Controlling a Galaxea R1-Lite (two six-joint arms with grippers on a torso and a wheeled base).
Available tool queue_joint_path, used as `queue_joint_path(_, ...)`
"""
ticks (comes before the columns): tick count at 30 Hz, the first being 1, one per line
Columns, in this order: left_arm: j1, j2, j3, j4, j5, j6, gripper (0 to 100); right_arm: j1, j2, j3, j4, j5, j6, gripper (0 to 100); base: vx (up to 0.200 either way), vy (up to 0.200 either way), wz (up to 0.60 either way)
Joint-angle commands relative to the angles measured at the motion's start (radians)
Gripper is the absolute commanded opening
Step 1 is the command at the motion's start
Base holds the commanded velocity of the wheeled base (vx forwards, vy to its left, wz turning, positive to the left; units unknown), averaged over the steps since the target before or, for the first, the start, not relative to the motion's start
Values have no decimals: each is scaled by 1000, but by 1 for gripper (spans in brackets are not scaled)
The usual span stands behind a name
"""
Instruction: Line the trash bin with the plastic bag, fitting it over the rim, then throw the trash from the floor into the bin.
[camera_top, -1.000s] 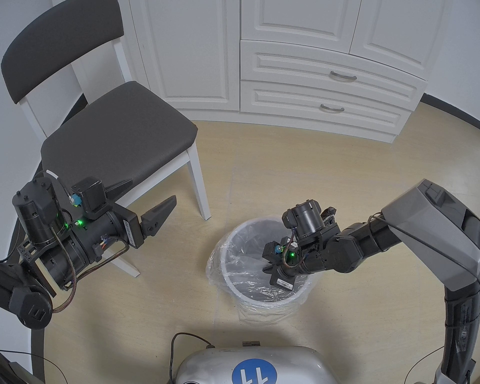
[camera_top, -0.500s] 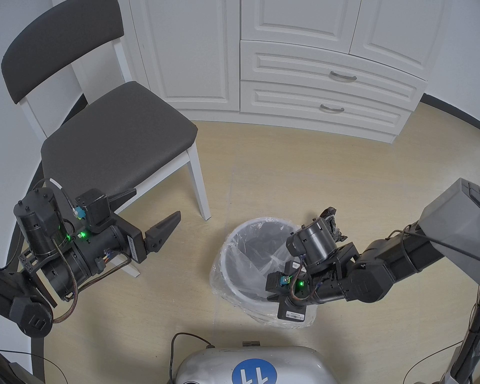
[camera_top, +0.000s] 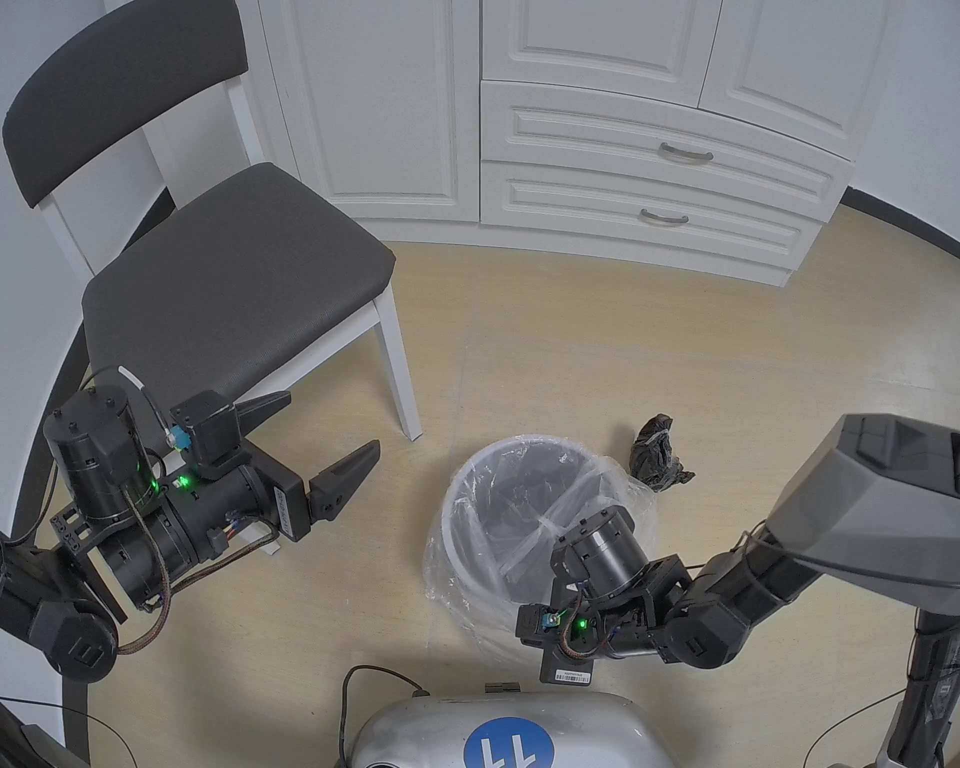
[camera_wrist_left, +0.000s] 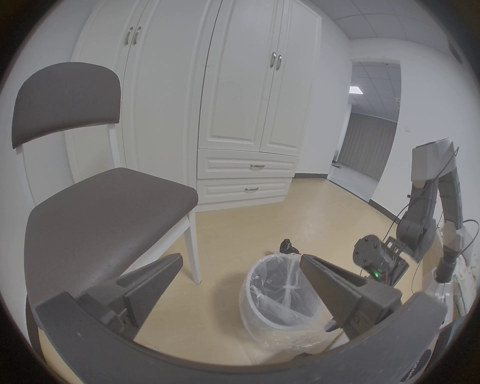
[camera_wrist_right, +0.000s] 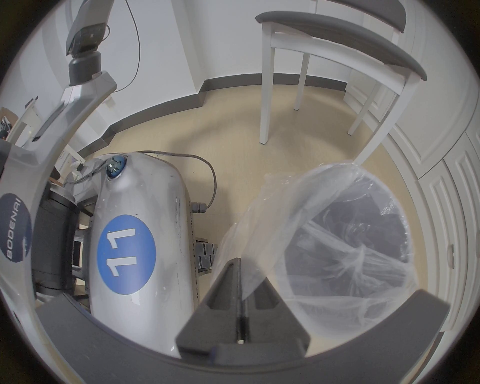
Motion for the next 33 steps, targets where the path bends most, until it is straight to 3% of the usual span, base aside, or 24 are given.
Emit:
queue_joint_path(1,-13,39,-9,-1,1,0,100,4,102,0,-45,-1,6,0,0,0,0)
queue_joint_path(6,-50,57,1,-1,44,0,100,27,189,4,-163,-16,71,0,0,0,0)
queue_joint_path(13,-187,85,-2,-4,202,1,100,45,224,-11,-182,-32,89,0,0,0,0)
queue_joint_path(30,-202,45,7,-4,213,3,100,88,277,-88,-200,-79,86,0,0,0,0)
queue_joint_path(33,-210,80,7,-6,213,12,100,97,303,-118,-202,-122,87,0,0,0,0)
